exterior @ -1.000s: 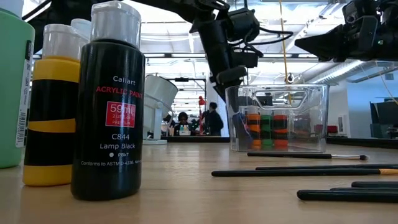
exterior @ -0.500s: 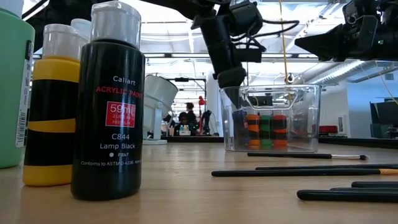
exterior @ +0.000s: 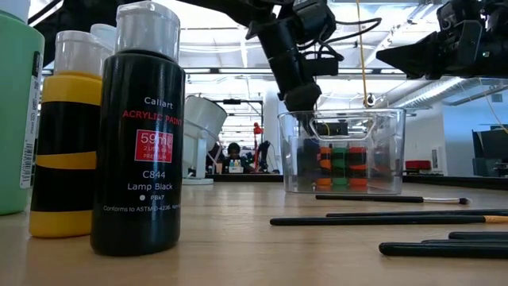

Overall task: Pick & Place Paint Supplies
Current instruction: Put the blue paint bottle into the transparent bin

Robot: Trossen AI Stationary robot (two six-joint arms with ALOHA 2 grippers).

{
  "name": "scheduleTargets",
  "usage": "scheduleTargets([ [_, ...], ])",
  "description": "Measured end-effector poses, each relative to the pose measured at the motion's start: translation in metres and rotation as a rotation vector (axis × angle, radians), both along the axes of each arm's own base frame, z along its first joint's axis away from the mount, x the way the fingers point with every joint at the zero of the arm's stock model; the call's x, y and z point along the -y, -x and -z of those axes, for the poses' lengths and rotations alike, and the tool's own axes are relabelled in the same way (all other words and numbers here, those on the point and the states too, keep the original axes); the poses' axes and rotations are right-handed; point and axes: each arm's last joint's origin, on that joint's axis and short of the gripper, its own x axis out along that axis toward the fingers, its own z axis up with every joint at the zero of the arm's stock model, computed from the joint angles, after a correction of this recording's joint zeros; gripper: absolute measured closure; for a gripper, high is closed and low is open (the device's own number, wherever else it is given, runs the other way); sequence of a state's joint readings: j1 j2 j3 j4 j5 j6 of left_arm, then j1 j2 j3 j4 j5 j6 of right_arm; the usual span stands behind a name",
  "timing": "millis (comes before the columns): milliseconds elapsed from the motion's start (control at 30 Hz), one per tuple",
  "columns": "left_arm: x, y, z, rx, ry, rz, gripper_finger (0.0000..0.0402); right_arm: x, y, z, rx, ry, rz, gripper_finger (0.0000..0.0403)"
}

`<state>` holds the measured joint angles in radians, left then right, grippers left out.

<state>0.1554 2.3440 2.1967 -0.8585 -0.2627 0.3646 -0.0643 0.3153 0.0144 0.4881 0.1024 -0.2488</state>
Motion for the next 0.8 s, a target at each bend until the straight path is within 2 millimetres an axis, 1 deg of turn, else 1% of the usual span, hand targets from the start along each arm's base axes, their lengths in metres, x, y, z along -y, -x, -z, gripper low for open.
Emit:
scheduleTargets([
  [133, -0.003, 0.004, 0.002, -0.023, 0.078, -0.001, 0.0279, 0.0, 0.0, 0.0, -0.002, -0.009, -0.002, 0.0399],
  [333, -0.003, 0.007, 0.003, -0.046, 0.099, -0.026, 0.03, 0.0, 0.0, 0.0, 0.001, -0.02, -0.003, 0.0399],
  [467, -0.004, 0.008, 0.003, -0.051, 0.099, -0.024, 0.0297, 0.0, 0.0, 0.0, 0.001, -0.017, -0.003, 0.0399],
  [633, -0.004, 0.006, -0.006, -0.02, 0.097, -0.013, 0.0294, 0.0, 0.0, 0.0, 0.0, -0.003, -0.001, 0.0399],
  [800, -0.011, 0.009, -0.004, -0.037, 0.145, -0.026, 0.0294, 0.0, 0.0, 0.001, -0.007, -0.002, 0.0, 0.0399],
])
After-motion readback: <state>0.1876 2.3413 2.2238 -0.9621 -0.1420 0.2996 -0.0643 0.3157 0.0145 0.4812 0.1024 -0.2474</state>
